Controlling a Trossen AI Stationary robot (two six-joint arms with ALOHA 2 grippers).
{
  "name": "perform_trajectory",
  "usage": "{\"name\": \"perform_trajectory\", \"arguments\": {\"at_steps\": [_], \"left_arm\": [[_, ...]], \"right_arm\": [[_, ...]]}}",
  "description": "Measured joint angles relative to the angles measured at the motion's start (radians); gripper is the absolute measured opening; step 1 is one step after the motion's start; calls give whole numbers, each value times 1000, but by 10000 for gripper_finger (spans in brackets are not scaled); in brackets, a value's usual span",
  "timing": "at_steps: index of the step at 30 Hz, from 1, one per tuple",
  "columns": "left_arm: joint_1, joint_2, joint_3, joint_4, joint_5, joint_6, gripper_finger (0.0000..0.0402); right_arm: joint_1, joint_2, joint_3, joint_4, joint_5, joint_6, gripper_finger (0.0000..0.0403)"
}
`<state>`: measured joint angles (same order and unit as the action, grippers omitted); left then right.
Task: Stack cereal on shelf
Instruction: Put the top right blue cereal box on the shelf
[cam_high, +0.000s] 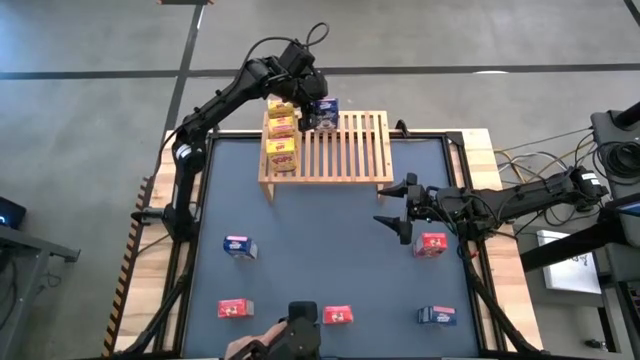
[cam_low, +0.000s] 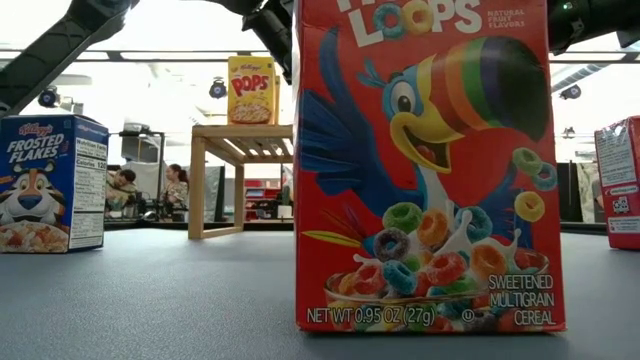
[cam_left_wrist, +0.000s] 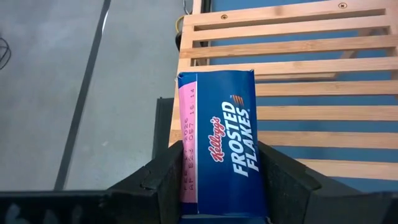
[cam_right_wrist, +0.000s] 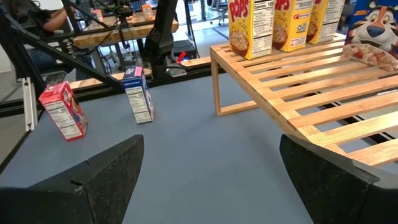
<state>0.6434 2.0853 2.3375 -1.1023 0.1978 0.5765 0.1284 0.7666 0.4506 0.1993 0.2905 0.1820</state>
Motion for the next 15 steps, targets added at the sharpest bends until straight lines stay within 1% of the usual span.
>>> {"name": "perform_trajectory", "arguments": {"at_steps": [4,8,11,15], "left_arm": [[1,0,0,-6,-1,-7,171],[1,1,0,-20,-1,-9,193],[0,1,0,-25,-2,-12,208],[0,1,0,-42,-5,-17,222]], "right_arm": [[0,0,0,0,1,-1,365],[0,0,0,0,3,-5,365],[0,0,0,-5,29,-9,365],[0,0,0,-12,36,-9,365]]}}
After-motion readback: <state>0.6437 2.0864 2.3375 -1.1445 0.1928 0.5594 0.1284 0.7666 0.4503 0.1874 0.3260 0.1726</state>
